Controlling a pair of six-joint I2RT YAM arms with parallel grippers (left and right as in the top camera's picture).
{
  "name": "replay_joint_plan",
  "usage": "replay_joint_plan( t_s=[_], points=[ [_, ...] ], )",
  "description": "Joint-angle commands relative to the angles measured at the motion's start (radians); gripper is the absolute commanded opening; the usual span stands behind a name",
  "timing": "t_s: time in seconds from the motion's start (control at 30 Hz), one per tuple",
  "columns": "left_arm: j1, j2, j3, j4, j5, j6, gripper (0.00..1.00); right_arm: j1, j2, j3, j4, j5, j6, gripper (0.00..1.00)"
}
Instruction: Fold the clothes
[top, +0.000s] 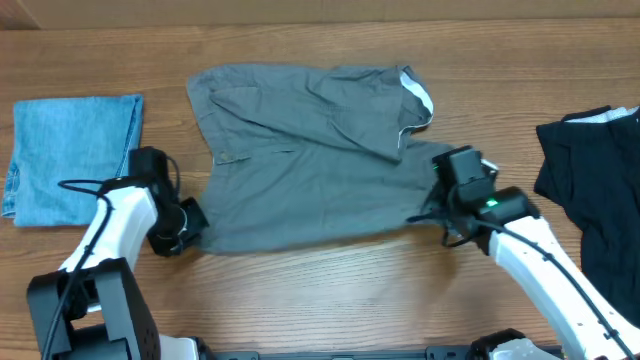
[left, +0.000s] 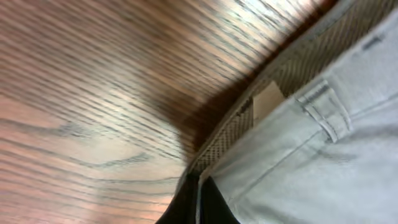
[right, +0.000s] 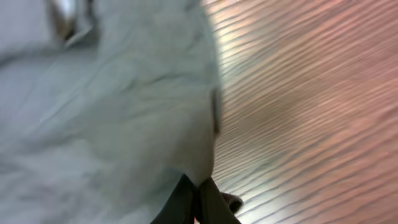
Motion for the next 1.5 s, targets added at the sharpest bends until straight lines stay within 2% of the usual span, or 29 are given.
replay_joint_plan(
  t_s=[0.0,0.37,0.6,0.83,1.0,1.07,1.1,1.13,1.17,1.2,1.23,1.27,1.47],
  points=[
    [0.057,-0.002,0.037,-0.010,-0.019,0.012,0.04,-0.086,-0.012,0.022,-0.012,0.038,-0.076,0.04],
    [0.087,-0.002,0.109,-0.099,-0.023,0.018,0.04,-0.111,0.002,-0.006,-0.049,-0.043,-0.094,0.04],
    [0.087,-0.002,0.118,-0.104,-0.027,0.021,0.04,-0.111,0.016,-0.064,-0.049,-0.158,-0.093,0.04],
    [0.088,-0.002,0.118,-0.103,-0.059,0.023,0.04,-0.111,0.016,-0.085,-0.068,-0.166,-0.094,0.05],
    [0.087,-0.002,0.118,-0.103,-0.069,0.023,0.04,-0.111,0.016,-0.085,-0.105,-0.166,-0.094,0.28],
    [0.087,-0.002,0.118,-0.104,-0.073,0.024,0.04,-0.111,0.016,-0.085,-0.106,-0.164,-0.094,0.68],
    [0.088,-0.002,0.118,-0.105,-0.072,0.025,0.07,-0.111,0.016,-0.085,-0.105,-0.161,-0.094,0.74],
    [0.087,-0.002,0.118,-0.107,-0.072,0.033,0.18,-0.111,0.016,-0.085,-0.105,-0.156,-0.094,0.76],
    [0.087,-0.002,0.118,-0.107,-0.072,0.039,0.40,-0.111,0.016,-0.085,-0.102,-0.148,-0.094,0.77],
    [0.087,-0.002,0.118,-0.108,-0.072,0.039,0.74,-0.111,0.016,-0.085,-0.100,-0.142,-0.095,0.77],
    [0.087,-0.002,0.118,-0.108,-0.071,0.039,0.96,-0.111,0.016,-0.085,-0.096,-0.142,-0.099,0.77],
    [0.087,-0.002,0.121,-0.108,-0.067,0.039,1.00,-0.111,0.016,-0.084,-0.085,-0.142,-0.104,0.77],
    [0.085,-0.003,0.255,-0.205,0.001,0.039,1.00,-0.111,0.016,-0.019,-0.064,-0.143,-0.154,0.77]
  ],
)
